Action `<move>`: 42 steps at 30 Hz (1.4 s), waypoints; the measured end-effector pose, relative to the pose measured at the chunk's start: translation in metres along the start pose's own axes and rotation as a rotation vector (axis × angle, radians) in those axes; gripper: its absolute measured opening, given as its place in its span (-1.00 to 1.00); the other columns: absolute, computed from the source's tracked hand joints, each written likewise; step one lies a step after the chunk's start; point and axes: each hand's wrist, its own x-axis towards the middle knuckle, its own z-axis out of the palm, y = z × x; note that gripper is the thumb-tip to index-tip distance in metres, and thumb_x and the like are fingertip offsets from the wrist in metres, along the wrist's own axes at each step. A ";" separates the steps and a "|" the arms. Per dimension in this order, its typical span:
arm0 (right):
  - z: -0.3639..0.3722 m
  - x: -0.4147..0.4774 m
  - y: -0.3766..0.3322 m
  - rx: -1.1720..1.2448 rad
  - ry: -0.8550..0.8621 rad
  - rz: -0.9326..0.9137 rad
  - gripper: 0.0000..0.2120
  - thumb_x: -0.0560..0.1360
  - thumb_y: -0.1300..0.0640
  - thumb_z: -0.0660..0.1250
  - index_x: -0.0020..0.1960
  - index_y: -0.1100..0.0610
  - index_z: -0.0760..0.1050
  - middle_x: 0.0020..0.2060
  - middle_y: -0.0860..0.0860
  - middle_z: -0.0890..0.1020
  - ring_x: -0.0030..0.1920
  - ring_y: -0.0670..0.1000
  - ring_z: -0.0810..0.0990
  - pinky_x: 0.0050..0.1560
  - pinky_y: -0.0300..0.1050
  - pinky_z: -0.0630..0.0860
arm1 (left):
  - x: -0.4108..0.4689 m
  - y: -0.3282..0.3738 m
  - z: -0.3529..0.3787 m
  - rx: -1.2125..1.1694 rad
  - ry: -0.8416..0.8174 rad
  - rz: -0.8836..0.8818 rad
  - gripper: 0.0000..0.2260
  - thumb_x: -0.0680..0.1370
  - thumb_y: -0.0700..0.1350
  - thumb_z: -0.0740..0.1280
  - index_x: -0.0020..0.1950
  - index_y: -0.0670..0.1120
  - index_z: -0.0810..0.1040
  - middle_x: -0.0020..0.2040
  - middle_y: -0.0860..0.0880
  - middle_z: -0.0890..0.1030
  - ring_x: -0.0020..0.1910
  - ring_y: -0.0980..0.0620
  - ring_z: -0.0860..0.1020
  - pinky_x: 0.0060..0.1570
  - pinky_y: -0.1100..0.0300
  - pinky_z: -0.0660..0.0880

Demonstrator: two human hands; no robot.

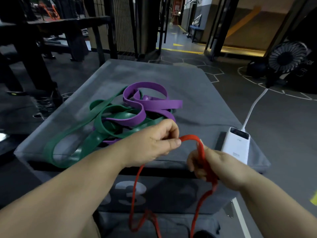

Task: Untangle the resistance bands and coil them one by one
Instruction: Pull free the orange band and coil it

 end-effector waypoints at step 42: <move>0.015 0.004 -0.013 0.657 -0.295 0.103 -0.41 0.43 -0.43 0.04 -0.34 0.07 0.43 -0.49 -0.04 0.29 -0.59 -0.13 0.16 -0.55 -0.28 0.23 | 0.025 -0.022 0.017 0.039 0.142 0.176 -0.73 0.38 0.20 0.36 -0.06 0.07 0.47 -0.17 0.10 0.51 -0.16 0.14 0.48 -0.06 0.13 0.47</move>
